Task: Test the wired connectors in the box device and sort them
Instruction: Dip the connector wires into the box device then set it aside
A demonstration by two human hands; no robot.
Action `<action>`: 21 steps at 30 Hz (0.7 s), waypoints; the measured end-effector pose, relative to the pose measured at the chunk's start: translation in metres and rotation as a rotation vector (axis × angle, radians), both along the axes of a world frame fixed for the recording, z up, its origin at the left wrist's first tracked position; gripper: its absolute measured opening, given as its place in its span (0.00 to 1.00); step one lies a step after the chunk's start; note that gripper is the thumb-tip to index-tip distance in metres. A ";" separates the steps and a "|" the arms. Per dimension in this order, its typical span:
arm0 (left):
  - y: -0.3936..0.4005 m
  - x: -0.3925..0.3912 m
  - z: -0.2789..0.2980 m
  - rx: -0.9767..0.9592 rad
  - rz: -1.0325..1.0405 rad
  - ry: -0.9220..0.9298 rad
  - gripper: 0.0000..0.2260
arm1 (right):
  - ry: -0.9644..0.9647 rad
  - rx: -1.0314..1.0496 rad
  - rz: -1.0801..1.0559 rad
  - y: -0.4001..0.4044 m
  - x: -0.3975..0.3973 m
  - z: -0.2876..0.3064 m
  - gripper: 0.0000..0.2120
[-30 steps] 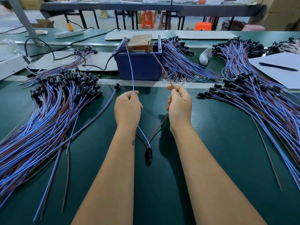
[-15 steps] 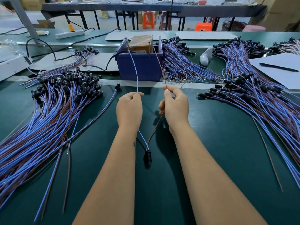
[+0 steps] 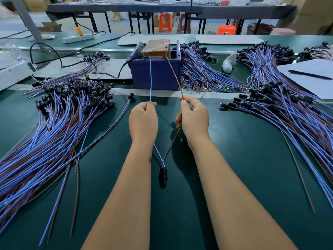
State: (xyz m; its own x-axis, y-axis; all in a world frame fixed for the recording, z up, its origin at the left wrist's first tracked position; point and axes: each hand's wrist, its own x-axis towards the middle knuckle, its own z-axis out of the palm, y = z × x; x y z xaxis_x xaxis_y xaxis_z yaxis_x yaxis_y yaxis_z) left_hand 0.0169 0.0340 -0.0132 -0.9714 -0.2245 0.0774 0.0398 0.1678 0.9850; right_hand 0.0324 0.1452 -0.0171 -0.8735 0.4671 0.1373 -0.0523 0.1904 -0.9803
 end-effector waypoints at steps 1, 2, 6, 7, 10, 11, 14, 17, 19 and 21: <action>0.000 0.000 0.000 0.011 0.006 -0.003 0.13 | 0.000 0.002 0.000 0.000 0.000 0.000 0.11; 0.000 0.000 0.000 0.020 0.013 -0.007 0.12 | 0.000 0.003 0.001 0.000 0.000 0.000 0.11; -0.001 -0.001 0.001 0.033 0.033 -0.009 0.13 | -0.006 0.009 0.006 0.000 -0.001 0.000 0.11; -0.001 -0.001 0.001 0.033 0.034 -0.007 0.13 | -0.008 0.011 0.006 0.000 -0.001 -0.001 0.11; -0.001 0.000 0.002 0.047 0.037 -0.001 0.12 | -0.012 0.011 0.002 0.000 -0.002 -0.001 0.11; -0.001 0.000 0.002 0.055 0.039 0.001 0.12 | -0.013 0.011 0.002 0.000 -0.002 -0.001 0.11; -0.003 -0.001 0.004 0.084 0.066 0.003 0.12 | -0.010 0.018 0.003 0.000 -0.002 0.000 0.10; -0.003 -0.001 0.005 0.113 0.102 0.004 0.12 | -0.009 0.017 0.000 0.000 -0.002 0.000 0.10; -0.003 0.000 0.005 0.128 0.121 0.004 0.11 | -0.009 0.015 0.000 0.000 -0.002 0.000 0.10; -0.003 0.000 0.006 0.137 0.132 0.001 0.11 | -0.010 0.015 0.000 0.000 -0.002 -0.001 0.11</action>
State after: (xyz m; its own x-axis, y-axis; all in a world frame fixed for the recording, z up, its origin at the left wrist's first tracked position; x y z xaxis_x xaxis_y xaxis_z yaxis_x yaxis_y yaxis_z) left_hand 0.0170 0.0308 -0.0076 -0.9329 -0.3581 0.0384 0.0274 0.0358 0.9990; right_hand 0.0306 0.1456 -0.0178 -0.8747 0.4653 0.1359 -0.0428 0.2052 -0.9778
